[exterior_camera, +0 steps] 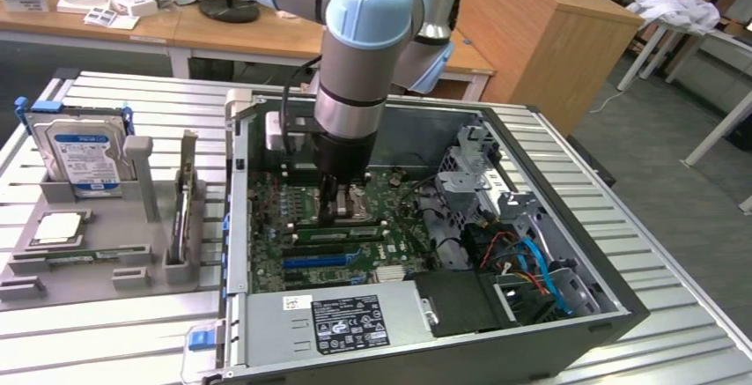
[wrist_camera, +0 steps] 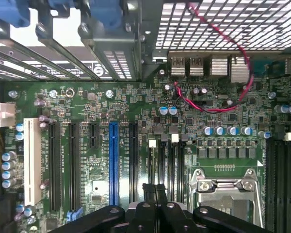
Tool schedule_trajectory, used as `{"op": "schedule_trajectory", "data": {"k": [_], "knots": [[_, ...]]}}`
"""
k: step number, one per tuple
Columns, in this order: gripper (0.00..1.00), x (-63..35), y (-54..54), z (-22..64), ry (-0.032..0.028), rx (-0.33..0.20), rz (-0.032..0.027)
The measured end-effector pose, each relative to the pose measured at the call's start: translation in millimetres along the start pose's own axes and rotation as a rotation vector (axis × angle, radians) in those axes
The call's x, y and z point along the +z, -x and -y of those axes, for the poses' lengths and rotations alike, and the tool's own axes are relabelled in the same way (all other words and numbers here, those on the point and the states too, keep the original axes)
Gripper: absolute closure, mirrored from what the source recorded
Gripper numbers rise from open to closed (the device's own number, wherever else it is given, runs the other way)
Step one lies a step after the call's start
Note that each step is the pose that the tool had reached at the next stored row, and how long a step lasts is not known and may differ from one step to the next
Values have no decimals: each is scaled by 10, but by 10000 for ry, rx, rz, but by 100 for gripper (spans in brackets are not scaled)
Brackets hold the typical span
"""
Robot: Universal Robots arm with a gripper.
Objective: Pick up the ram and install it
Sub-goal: 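Press down the ram until it locks into place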
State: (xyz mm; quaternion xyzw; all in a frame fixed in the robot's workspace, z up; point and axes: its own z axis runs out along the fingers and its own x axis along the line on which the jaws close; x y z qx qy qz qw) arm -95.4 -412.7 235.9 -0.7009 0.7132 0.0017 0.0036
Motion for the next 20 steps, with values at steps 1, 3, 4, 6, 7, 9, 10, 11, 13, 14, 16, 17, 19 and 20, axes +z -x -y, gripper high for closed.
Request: {"op": "schedule_trajectory", "data": {"k": [1, 3, 4, 6, 7, 9, 10, 11, 13, 14, 16, 17, 19, 20], "knots": [[89, -22, 0, 0, -1, 1, 0], [89, -70, 1, 0, 0, 0, -4], [89, -94, 1, 0, -1, 0, -5], [89, -143, 1, 0, 0, 0, -6], [89, -165, 1, 0, -1, 0, -6], [89, -207, 2, 0, 0, 0, -7], [89, -223, 2, 0, 0, 1, -6], [89, -237, 2, 1, 0, 0, -6], [89, -257, 2, 1, 0, 1, -7], [89, -271, 2, 1, 0, 0, -7], [89, -303, 2, 1, 0, 0, -7], [89, -322, 3, 1, 0, 1, -6], [89, -365, 3, 1, -1, 0, -6], [89, -388, 3, 1, 0, 1, -6]]}}
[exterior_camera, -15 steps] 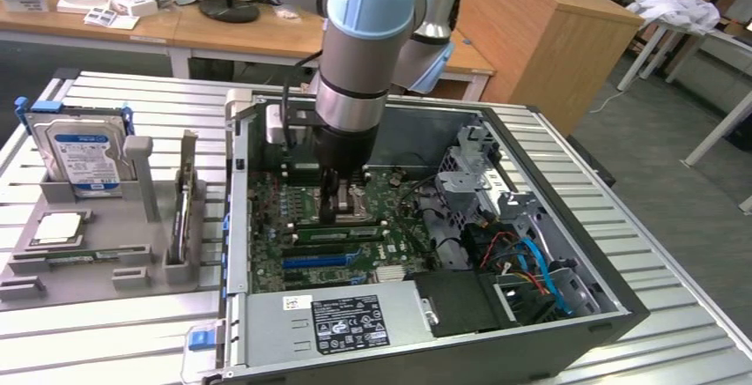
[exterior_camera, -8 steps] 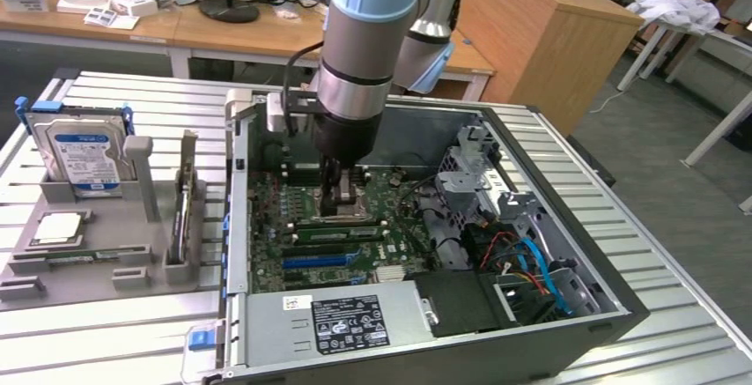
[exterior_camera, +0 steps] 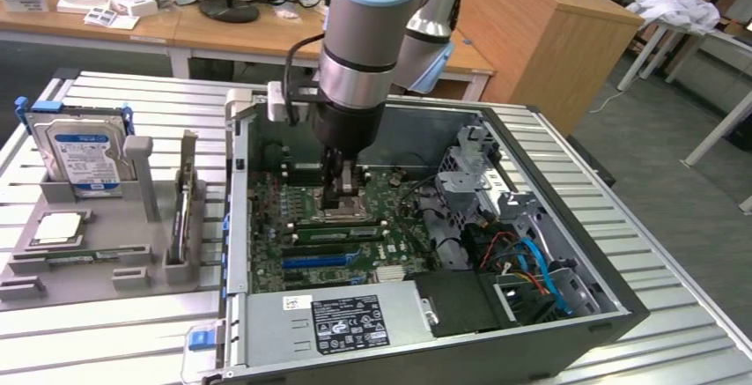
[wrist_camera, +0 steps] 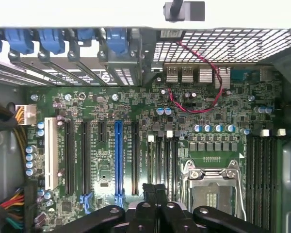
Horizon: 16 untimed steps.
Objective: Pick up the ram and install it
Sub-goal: 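Press down the ram until it locks into place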
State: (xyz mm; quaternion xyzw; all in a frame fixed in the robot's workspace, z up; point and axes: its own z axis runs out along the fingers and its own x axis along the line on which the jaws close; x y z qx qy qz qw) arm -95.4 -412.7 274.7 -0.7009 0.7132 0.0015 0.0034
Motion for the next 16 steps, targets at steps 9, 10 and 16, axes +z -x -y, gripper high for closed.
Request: {"op": "schedule_trajectory", "data": {"k": [9, 10, 16], "knots": [[89, -207, 1, 1, 1, 0, 0], [89, -228, 1, 1, 0, 0, -1], [89, -357, 3, 1, 0, 0, 0]]}}
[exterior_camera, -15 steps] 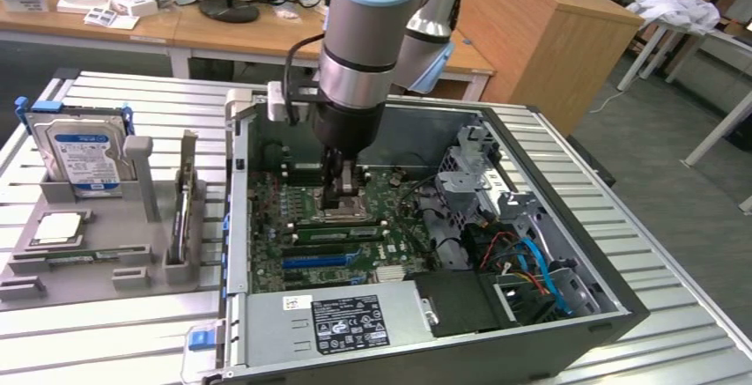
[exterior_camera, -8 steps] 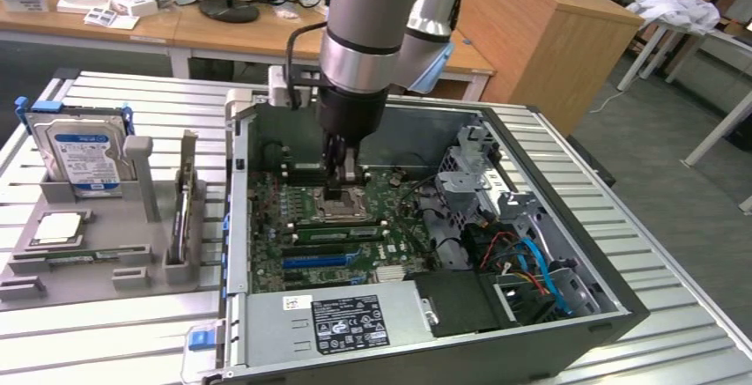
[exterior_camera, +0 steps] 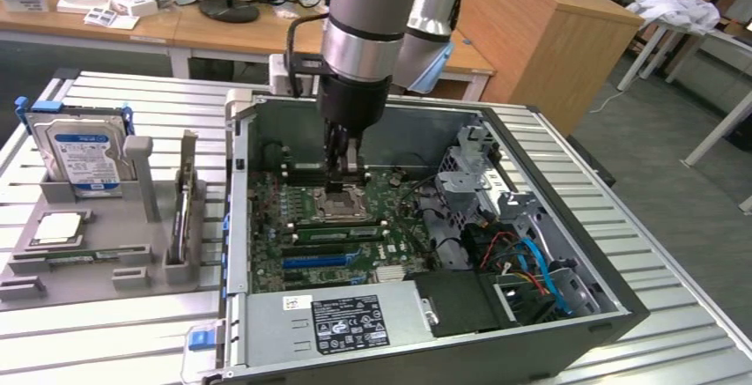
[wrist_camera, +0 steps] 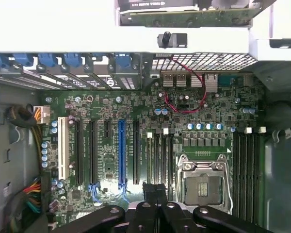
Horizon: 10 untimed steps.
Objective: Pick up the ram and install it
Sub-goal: 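Press down the ram until it locks into place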
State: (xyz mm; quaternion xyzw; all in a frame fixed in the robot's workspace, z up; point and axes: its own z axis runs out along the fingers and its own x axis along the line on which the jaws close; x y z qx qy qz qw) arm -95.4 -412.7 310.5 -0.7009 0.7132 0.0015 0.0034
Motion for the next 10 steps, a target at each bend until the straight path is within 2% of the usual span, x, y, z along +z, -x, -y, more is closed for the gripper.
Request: {"op": "schedule_trajectory", "data": {"k": [1, 3, 4, 5, 10], "knots": [[89, -40, 0, 0, -1, 0, 2], [89, -43, 0, 21, 2, -1, -3], [89, -42, 2, 111, 2, 0, -1], [89, -42, 3, 163, 3, 0, 0], [89, -41, 5, 297, 5, -1, 0]]}}
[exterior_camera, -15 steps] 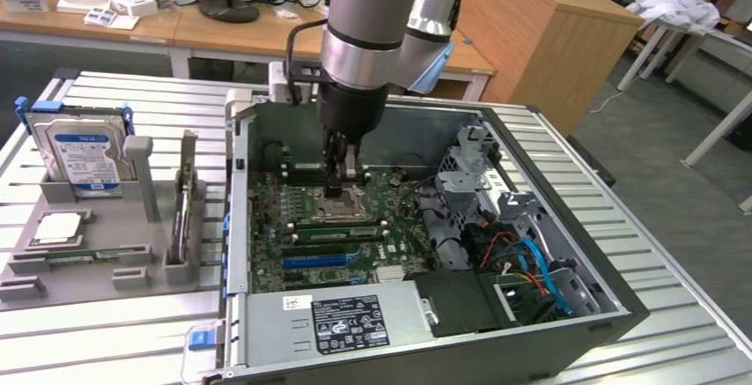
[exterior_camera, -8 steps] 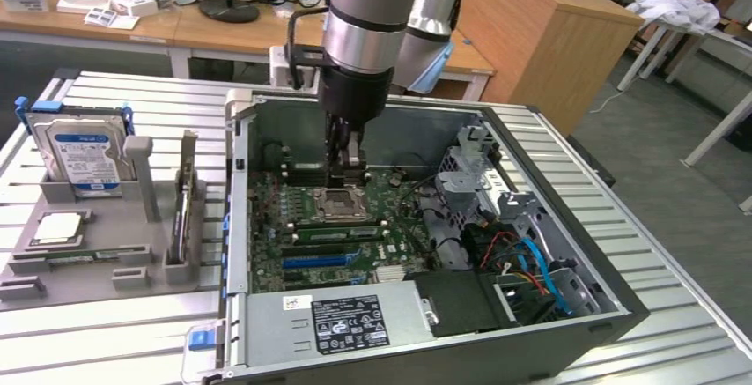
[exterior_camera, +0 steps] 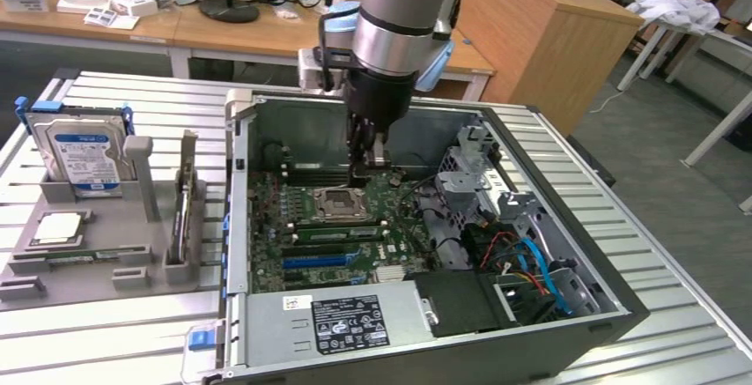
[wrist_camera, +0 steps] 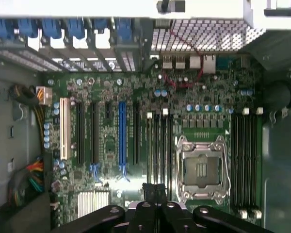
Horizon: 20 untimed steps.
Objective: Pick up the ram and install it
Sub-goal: 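Press down the ram until it locks into place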
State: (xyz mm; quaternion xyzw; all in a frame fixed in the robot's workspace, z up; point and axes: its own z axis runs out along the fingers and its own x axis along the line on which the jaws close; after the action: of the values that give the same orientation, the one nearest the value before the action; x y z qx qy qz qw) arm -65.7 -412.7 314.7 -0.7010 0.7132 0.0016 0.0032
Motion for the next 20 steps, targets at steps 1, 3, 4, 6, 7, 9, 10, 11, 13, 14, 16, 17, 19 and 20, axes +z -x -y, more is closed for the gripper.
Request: {"op": "schedule_trajectory", "data": {"k": [1, 3, 4, 6, 7, 9, 10, 11, 13, 14, 16, 17, 19, 20], "knots": [[89, 0, 0, 22, 0, 2, 0], [89, 0, 1, 66, 0, 2, -1], [89, 0, 1, 85, 0, 1, -1], [89, 0, 2, 116, 0, 0, 0], [89, 0, 1, 121, 0, 0, 0], [89, 0, 2, 121, 0, 1, 0], [89, 0, 2, 122, 0, 1, 0], [89, 0, 2, 122, 0, 1, 0], [89, 0, 2, 121, 0, 1, 0], [89, 0, 2, 122, 0, 1, 0], [89, 0, 2, 122, 0, 1, 0], [89, 0, 2, 121, 0, 2, 0], [89, 0, 2, 122, 0, 1, 1], [89, 0, 2, 122, 0, 1, 0]]}}
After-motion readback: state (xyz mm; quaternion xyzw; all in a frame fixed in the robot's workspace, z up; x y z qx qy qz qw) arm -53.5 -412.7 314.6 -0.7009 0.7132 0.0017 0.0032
